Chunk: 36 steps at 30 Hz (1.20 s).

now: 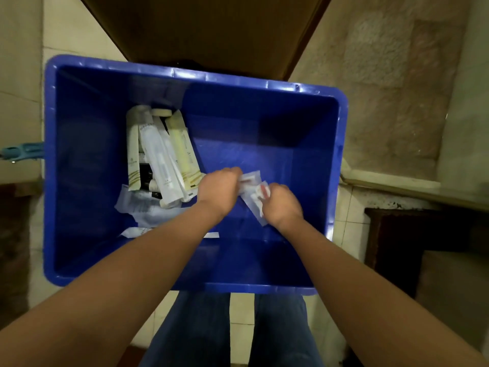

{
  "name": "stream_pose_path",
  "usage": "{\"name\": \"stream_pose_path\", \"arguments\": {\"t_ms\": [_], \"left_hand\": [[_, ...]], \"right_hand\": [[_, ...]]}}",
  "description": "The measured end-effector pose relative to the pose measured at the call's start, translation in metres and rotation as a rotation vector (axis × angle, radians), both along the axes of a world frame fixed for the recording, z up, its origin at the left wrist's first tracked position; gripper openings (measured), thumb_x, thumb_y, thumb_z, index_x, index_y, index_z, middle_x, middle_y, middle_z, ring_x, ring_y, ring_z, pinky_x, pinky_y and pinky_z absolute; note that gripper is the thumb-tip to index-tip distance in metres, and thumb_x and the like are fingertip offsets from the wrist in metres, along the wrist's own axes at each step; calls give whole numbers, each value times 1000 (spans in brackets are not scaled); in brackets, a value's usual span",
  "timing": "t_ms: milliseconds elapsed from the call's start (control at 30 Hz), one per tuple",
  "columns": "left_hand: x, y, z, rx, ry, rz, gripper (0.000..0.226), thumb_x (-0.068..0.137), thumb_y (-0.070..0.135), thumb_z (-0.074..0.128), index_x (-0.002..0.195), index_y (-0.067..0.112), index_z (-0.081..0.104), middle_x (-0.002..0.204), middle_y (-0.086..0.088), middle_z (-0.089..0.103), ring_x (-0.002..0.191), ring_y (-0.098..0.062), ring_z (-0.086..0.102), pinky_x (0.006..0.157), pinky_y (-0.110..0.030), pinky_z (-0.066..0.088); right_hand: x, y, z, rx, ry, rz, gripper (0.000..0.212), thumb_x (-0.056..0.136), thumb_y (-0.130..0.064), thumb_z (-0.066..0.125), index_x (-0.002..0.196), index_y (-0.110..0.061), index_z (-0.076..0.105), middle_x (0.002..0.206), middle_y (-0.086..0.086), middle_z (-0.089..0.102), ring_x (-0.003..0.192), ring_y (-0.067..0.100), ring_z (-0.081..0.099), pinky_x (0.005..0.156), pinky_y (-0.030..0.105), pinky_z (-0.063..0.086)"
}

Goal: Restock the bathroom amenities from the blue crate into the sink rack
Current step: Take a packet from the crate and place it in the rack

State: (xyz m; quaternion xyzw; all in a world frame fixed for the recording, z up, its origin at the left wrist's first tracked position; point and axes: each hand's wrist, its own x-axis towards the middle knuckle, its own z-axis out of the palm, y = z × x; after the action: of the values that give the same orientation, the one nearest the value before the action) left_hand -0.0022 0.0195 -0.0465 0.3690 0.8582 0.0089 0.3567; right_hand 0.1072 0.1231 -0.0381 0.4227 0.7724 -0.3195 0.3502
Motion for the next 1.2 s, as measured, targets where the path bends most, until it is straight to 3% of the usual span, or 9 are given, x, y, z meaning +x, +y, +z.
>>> {"name": "stream_pose_path", "arguments": {"t_ms": [100,200,267,367,500,633,767,967,1200], "left_hand": [[-4,3,25,82,-98,228,8,91,13,52,99,10,53,85,-8,63,75,-33,58,63,-41,48],[-8,6,49,159,-241,473,11,92,12,49,102,12,53,86,-6,63,78,-31,59,69,-40,50],[-12,7,62,194,-313,595,12,94,9,46,102,13,54,86,-5,61,79,-29,59,68,-37,48],[-15,10,85,234,-395,729,23,90,1,40,105,10,56,95,-10,64,85,-30,61,70,-37,49],[-16,15,121,351,-466,832,28,89,-1,42,111,6,57,107,-10,65,98,-27,62,76,-32,50],[-16,20,152,433,-483,823,23,91,7,54,115,7,56,108,-8,66,99,-24,64,80,-33,53],[-18,29,177,446,-459,765,27,90,7,60,116,10,55,112,-8,65,102,-23,64,88,-39,54],[-10,57,207,455,-490,672,20,90,7,57,108,16,56,108,-5,66,96,-18,63,78,-31,51],[31,89,236,395,-608,419,29,89,1,52,113,17,57,103,0,65,99,-19,62,83,-35,54]], "right_hand": [[-14,4,25,-108,113,-311,21,95,-10,44,107,-2,59,111,17,61,93,32,61,67,33,46],[-29,6,56,-140,195,-526,26,90,-2,45,112,-2,60,111,16,64,99,32,62,81,40,53],[-36,7,75,-150,242,-606,26,89,0,46,110,-2,60,104,13,65,93,29,61,82,40,52],[-43,8,101,-146,304,-682,19,85,2,50,97,-5,63,84,5,63,80,23,58,69,34,48],[-48,9,132,-117,356,-745,20,77,2,56,92,-4,68,87,8,69,80,25,63,69,39,54],[-46,13,159,-59,408,-749,16,79,-5,60,93,-10,67,87,2,69,83,21,65,66,34,52],[-41,19,187,24,502,-716,13,84,-12,65,93,-19,59,80,-10,59,72,7,56,57,22,39],[-14,31,222,38,603,-755,22,85,-4,58,98,-21,56,74,-7,58,67,9,55,56,22,41],[44,42,252,147,665,-897,33,84,-5,63,114,-17,55,80,-4,59,71,8,58,59,24,48]]}}
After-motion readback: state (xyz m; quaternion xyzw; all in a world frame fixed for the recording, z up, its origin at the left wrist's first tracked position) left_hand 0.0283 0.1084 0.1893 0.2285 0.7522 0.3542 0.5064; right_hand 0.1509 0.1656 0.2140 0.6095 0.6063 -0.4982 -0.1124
